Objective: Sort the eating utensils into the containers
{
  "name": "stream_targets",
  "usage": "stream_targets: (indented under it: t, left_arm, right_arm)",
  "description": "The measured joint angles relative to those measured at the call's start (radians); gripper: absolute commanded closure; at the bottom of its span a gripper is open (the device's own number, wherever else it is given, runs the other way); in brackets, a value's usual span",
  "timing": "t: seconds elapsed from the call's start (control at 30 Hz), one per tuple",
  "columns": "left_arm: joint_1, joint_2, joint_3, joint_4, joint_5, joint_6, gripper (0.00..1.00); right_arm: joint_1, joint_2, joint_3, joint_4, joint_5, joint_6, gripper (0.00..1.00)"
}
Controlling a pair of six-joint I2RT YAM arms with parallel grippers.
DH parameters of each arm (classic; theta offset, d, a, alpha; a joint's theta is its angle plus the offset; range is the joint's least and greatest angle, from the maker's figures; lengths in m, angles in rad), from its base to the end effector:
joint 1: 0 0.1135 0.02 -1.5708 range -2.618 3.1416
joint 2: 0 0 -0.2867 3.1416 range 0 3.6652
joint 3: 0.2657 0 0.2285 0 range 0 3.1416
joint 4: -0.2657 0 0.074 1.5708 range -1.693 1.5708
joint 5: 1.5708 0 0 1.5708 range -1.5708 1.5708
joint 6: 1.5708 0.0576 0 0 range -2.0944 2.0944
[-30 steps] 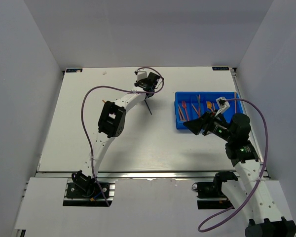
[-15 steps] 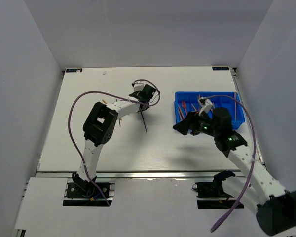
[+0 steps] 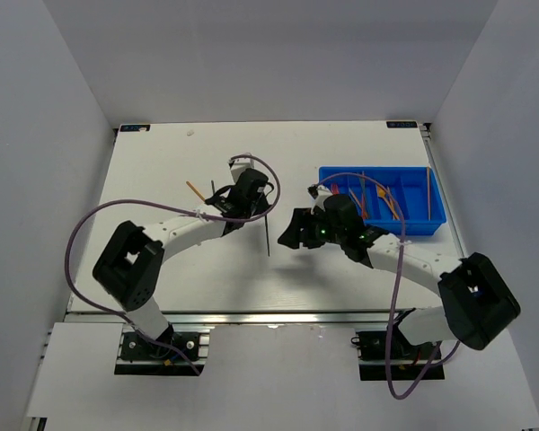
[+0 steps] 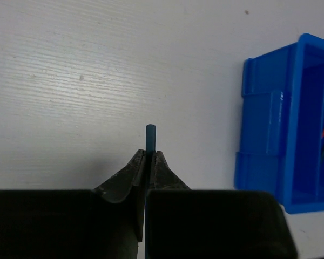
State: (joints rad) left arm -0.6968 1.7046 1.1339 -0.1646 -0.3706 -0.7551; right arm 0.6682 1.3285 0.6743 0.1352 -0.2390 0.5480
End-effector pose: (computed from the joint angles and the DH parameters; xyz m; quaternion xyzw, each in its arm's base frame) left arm 0.2978 -0.2220 0.2434 -0.1009 0.8958 -0.1388 0.4100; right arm 0.2078 0.1814 0.2408 -0.1113 0.8536 0.3694 0.3502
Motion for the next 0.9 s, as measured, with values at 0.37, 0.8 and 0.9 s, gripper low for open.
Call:
stream_targets:
  t: [0.37,0.8,0.9]
  left_arm:
    - [-0.034,-0.116,-0.147,0.119,0.071,-0.059,1.0]
    - [-0.039,-0.242,-0.195,0.15,0.103,-0.084,0.94]
    - [-0.039,-0.245,-0.195,0.147,0.104,-0.077,0.42]
  right_arm:
    - [0.085,0.18,0.166,0.1,0.055,0.102,0.38]
    - [0.089,0.315,0.269,0.093,0.089,0.132,1.0]
    - [0.09,0.315,0.269,0.091,0.093,0.121,1.0]
